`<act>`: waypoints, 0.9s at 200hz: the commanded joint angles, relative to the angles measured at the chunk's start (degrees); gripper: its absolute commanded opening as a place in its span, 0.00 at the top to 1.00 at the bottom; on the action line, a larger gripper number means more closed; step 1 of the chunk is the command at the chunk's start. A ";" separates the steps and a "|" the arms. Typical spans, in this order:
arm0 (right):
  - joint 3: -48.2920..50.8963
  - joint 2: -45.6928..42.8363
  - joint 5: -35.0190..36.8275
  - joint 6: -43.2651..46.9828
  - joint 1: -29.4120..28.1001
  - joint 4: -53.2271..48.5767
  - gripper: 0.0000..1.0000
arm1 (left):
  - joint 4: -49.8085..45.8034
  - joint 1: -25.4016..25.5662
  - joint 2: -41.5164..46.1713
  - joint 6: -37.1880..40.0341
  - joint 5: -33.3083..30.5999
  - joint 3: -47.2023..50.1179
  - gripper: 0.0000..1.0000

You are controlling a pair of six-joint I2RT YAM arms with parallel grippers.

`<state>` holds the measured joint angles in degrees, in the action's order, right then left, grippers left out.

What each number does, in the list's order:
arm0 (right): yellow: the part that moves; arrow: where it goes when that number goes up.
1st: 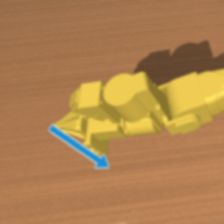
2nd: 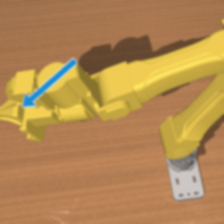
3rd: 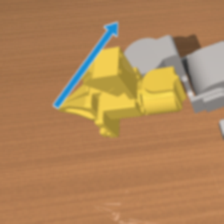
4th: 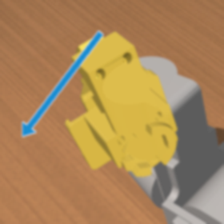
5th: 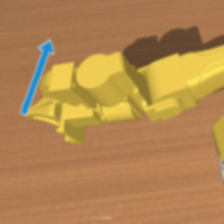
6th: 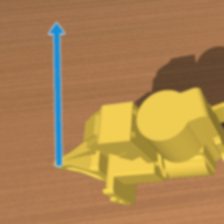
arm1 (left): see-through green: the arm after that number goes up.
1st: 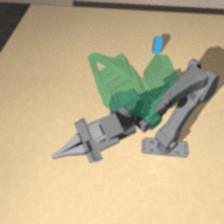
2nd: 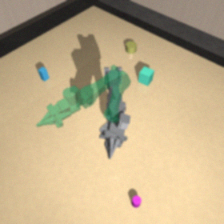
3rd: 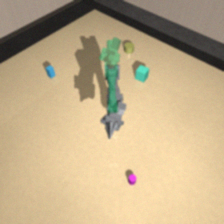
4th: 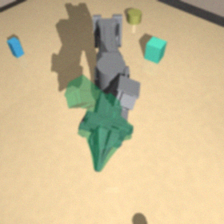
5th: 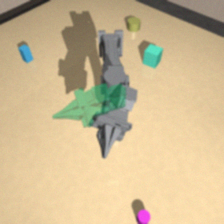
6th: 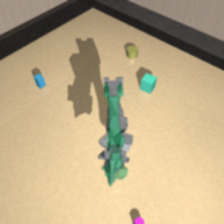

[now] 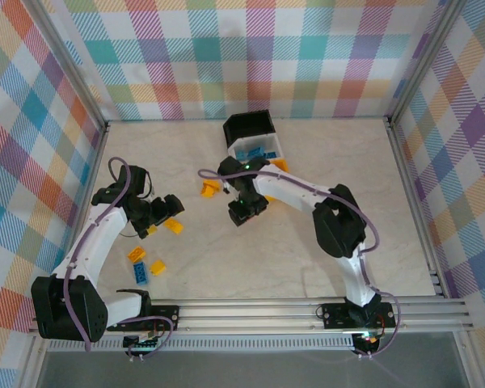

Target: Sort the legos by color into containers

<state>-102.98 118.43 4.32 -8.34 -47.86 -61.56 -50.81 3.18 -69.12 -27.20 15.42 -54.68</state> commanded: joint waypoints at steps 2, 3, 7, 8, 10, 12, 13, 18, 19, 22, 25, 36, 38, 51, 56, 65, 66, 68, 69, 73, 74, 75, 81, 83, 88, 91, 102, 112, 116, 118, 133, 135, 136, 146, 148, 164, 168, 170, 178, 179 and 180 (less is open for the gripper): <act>-5.96 -4.73 1.08 -1.04 1.63 -3.90 0.48 | 0.01 -0.53 0.47 0.74 0.27 -0.30 0.07; -6.25 -4.80 1.06 -1.05 1.80 -4.04 0.48 | 0.01 -0.54 0.43 0.74 0.29 -0.32 0.07; -7.17 -4.87 1.05 -1.15 2.51 -4.30 0.48 | 0.01 -0.54 0.24 0.93 0.38 -0.46 0.07; -7.38 -4.83 1.05 -1.15 2.68 -4.33 0.48 | 0.01 -0.54 0.18 0.92 0.43 -0.49 0.07; -7.80 -4.84 0.98 -1.28 3.03 -4.55 0.48 | -0.02 -0.52 0.10 1.03 0.47 -0.58 0.07; -8.19 -4.87 0.90 -1.32 3.38 -4.65 0.48 | -0.07 -0.54 -0.08 1.10 0.55 -0.64 0.07; -8.42 -4.83 0.84 -1.37 3.47 -4.68 0.47 | -0.07 -0.54 -0.15 1.14 0.61 -0.67 0.07; -9.25 -4.67 0.51 -1.49 4.50 -4.79 0.47 | -0.16 -0.33 -0.54 1.45 0.79 -0.91 0.07; -9.30 -4.64 0.42 -1.50 4.73 -4.79 0.47 | -0.21 -0.31 -0.65 1.45 0.77 -1.02 0.07; -9.78 -4.45 0.19 -1.57 5.39 -4.82 0.47 | -0.30 -0.22 -0.89 1.66 0.75 -1.32 0.07; -10.30 -4.21 -0.02 -1.63 5.96 -4.87 0.47 | -0.41 -0.15 -1.14 1.83 0.77 -1.52 0.07; -12.20 -2.70 -0.47 -1.90 8.28 -5.44 0.47 | -0.86 0.53 -2.10 2.61 0.62 -2.49 0.07; -12.67 -2.27 -0.50 -1.93 8.67 -5.68 0.47 | -0.94 0.69 -2.32 2.66 0.59 -2.64 0.07; -14.98 0.37 -1.15 -1.86 10.85 -6.65 0.47 | -1.98 1.59 -3.66 3.89 -0.01 -4.15 0.07; -15.60 1.27 -1.44 -1.80 11.58 -6.69 0.47 | -2.66 2.01 -4.25 4.31 -0.58 -4.77 0.07; -16.68 3.03 -1.72 -1.78 12.85 -6.77 0.47 | -4.06 2.58 -5.51 5.00 -1.93 -5.80 0.07; -16.79 3.12 -1.74 -1.77 12.95 -6.79 0.47 | -4.22 2.65 -5.64 5.02 -2.09 -5.88 0.07; -16.92 3.54 -1.85 -1.79 13.16 -6.81 0.47 | -4.50 2.76 -5.86 5.18 -2.31 -6.10 0.07; -17.04 3.72 -1.90 -1.78 13.24 -6.82 0.47 | -4.58 2.78 -5.99 5.20 -2.45 -6.17 0.07; -17.62 4.44 -2.09 -1.78 13.72 -6.80 0.47 | -5.10 2.88 -6.42 5.44 -2.84 -6.42 0.06; -17.70 4.57 -2.15 -1.77 13.78 -6.81 0.47 | -5.23 2.92 -6.53 5.46 -2.89 -6.46 0.06; -17.74 4.72 -2.22 -1.77 13.90 -6.77 0.47 | -5.38 2.95 -6.63 5.48 -3.05 -6.52 0.06; -18.32 5.56 -2.45 -1.77 14.54 -6.72 0.47 | -6.08 2.91 -7.15 5.50 -3.78 -6.73 0.06; -18.49 5.82 -2.53 -1.77 14.68 -6.68 0.47 | -6.35 2.89 -7.29 5.56 -4.09 -6.75 0.06; -18.94 6.53 -2.66 -1.73 15.02 -6.56 0.47 | -7.00 2.91 -7.64 5.52 -5.01 -6.86 0.06; -19.19 6.93 -2.80 -1.70 15.19 -6.62 0.47 | -7.38 2.89 -7.81 5.42 -5.54 -6.86 0.06; -20.23 8.26 -3.15 -1.35 15.59 -6.76 0.46 | -8.65 2.89 -8.90 5.32 -7.55 -6.72 0.06; -21.04 9.27 -3.34 -1.03 15.71 -6.82 0.42 | -9.38 2.89 -9.74 4.95 -8.86 -6.34 0.05; -21.31 9.62 -3.39 -0.95 15.68 -6.99 0.41 | -9.40 2.91 -10.05 4.71 -9.18 -6.11 0.05; -21.43 9.73 -3.43 -0.90 15.71 -7.06 0.41 | -9.40 2.93 -10.19 4.55 -9.36 -5.96 0.05; -22.21 10.38 -3.87 -0.67 15.69 -7.35 0.37 | -8.83 2.89 -10.98 2.82 -10.87 -5.00 0.01; -22.34 10.36 -3.88 -0.64 15.71 -7.37 0.36 | -8.64 2.93 -11.13 2.54 -10.90 -4.89 0.01; -22.35 10.39 -3.88 -0.63 15.70 -7.36 0.36 | -8.58 2.91 -11.17 2.43 -10.92 -4.90 0.01; -22.60 10.34 -3.94 -0.54 15.69 -7.61 0.32 | -7.50 2.89 -11.77 0.96 -10.82 -4.40 0.00; -22.68 10.31 -3.96 -0.54 15.69 -7.70 0.31 | -7.23 2.82 -11.99 0.69 -10.78 -4.26 0.00; -23.19 9.56 -4.08 -0.54 15.69 -8.39 0.28 | -5.09 2.86 -13.68 -2.36 -9.70 -3.70 0.00; -23.08 9.13 -4.29 -0.62 15.70 -8.55 0.27 | -4.45 2.81 -14.23 -3.27 -9.36 -3.56 0.00; -23.02 9.00 -4.31 -0.71 15.74 -8.62 0.27 | -4.19 2.80 -14.47 -3.75 -9.25 -3.54 0.00; -22.63 8.05 -4.61 -0.81 15.71 -8.84 0.27 | -2.98 2.79 -15.41 -5.79 -8.57 -3.37 0.00; -22.54 7.92 -4.64 -0.85 15.65 -8.80 0.26 | -2.80 2.75 -15.51 -6.08 -8.48 -3.35 0.00; -22.44 7.76 -4.70 -0.87 15.67 -8.77 0.27 | -2.63 2.73 -15.56 -6.45 -8.35 -3.34 0.00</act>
<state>-124.20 129.40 1.26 -9.41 -31.90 -67.85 -56.36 5.89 -82.35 -27.22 6.48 -59.16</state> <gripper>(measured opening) 0.730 0.998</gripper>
